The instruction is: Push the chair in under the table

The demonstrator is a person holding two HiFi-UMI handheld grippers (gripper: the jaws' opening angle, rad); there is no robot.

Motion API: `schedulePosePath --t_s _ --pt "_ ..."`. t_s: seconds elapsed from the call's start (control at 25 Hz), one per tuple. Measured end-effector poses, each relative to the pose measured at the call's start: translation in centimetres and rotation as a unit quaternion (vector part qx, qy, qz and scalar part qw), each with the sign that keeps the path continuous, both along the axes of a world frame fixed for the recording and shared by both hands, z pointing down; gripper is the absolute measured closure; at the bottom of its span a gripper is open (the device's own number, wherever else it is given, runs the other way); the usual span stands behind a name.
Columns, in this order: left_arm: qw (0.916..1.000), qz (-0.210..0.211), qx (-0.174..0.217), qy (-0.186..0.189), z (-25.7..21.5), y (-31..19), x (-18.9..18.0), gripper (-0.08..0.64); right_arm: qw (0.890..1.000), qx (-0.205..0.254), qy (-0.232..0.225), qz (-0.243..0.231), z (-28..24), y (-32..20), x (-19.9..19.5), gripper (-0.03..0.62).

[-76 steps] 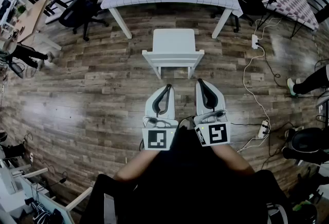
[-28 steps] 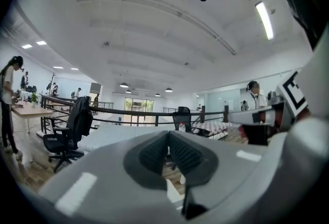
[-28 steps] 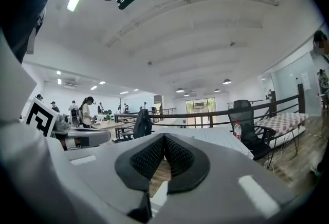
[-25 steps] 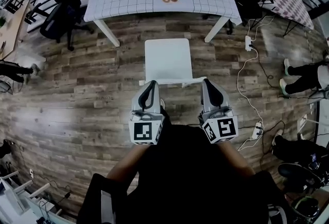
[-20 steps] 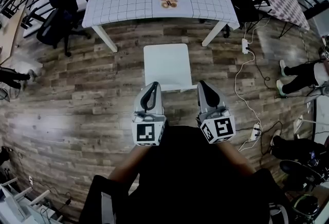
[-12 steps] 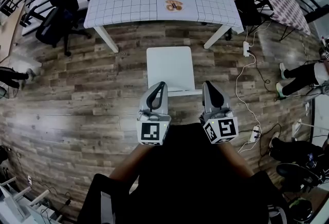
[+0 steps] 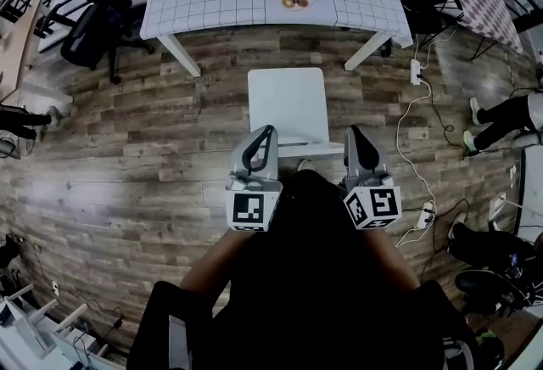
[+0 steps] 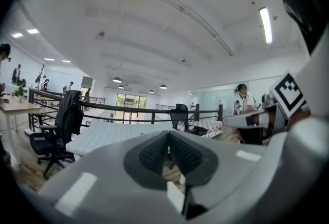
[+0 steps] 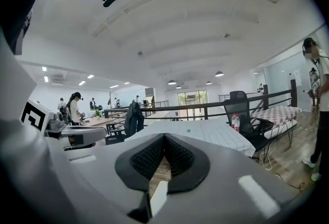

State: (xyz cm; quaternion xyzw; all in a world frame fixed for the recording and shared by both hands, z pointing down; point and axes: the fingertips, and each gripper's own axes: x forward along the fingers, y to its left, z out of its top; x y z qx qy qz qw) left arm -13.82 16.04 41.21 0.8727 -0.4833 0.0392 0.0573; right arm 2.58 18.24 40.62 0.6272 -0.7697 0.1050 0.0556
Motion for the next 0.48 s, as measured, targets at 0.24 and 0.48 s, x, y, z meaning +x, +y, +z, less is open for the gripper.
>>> schedulePosePath --t_s 0.24,0.48 --pt "0.9994 0.000 -0.017 -0.030 1.8 -0.1 1.4 0.549 0.999 -0.024 0.008 -0.026 1.3 -0.9 0.8 0.595" --pt "0.9954 0.034 -0.016 -0.089 4.0 0.0 3.3 0.549 0.994 -0.066 0.036 -0.077 4.2 -1.5 1.6 0.595"
